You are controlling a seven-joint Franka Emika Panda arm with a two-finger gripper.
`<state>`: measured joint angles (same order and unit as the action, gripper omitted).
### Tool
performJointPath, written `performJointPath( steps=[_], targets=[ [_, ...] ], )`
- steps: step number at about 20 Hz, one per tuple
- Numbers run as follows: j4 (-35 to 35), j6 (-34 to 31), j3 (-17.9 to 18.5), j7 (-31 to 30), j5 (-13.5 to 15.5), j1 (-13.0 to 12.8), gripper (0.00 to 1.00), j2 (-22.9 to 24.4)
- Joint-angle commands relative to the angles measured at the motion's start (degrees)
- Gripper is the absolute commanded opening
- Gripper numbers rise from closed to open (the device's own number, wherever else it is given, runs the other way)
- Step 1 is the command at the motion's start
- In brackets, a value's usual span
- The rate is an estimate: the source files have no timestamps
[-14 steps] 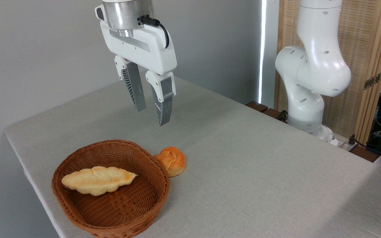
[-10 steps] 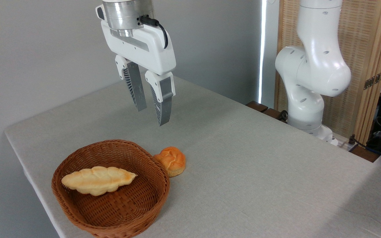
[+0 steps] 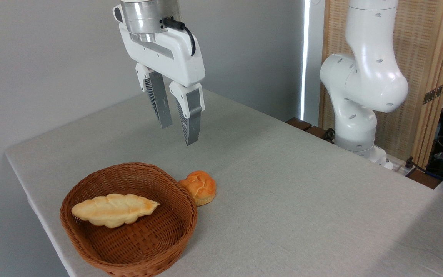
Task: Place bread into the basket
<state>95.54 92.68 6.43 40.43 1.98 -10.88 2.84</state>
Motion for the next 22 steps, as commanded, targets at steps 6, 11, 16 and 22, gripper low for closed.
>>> performJointPath(
  steps=[6,11,16,22],
  targets=[
    [6.05,0.74,-0.62,2.72,-0.75,-0.28,1.0,4.54],
    [14.74,6.27,-1.51,1.85,-0.67,-0.37,1.0,8.93],
    [27.92,20.23,-1.24,-0.34,-0.4,-0.28,1.0,13.68],
    [35.75,29.57,-1.15,-2.37,-0.31,-0.28,1.0,13.43]
  ],
)
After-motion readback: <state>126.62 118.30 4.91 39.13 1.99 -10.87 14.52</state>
